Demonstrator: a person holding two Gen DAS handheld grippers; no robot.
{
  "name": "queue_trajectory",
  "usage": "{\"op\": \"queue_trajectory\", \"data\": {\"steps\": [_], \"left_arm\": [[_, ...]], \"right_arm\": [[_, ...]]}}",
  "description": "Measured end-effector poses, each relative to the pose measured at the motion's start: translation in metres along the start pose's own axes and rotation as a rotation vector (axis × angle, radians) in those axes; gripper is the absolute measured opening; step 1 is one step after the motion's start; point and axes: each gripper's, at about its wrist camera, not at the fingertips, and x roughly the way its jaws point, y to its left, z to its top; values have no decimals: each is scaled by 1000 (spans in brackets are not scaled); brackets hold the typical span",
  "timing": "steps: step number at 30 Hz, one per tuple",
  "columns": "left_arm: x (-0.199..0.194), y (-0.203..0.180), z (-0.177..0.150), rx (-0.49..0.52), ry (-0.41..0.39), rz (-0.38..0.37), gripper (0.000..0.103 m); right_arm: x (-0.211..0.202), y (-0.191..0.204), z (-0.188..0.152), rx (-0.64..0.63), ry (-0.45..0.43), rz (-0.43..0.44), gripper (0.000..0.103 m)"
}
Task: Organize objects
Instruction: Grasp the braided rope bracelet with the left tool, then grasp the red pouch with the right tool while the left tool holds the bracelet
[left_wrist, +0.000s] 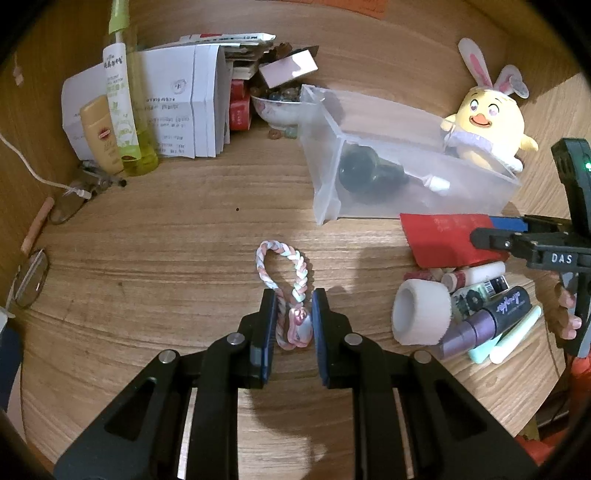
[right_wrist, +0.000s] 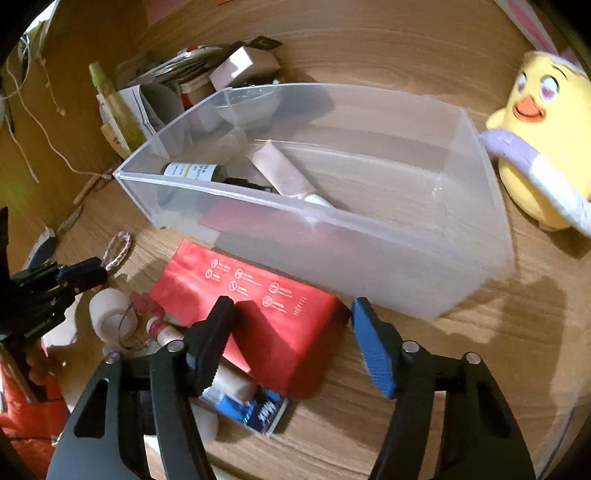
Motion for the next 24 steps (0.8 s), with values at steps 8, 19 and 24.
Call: {"op": "queue_trajectory", "data": {"steps": [8, 19, 24], "left_arm": [[0, -5, -1, 6, 13, -6, 19], [-18, -3, 6, -13, -27, -21, 19], [-33, -6, 19, -2, -77, -32, 18]], "right_arm": [[-26, 9, -18, -94, 1, -98, 61], [-18, 22, -12, -270, 20, -123, 85], [-6, 14, 1, -248, 43, -107, 85]]}}
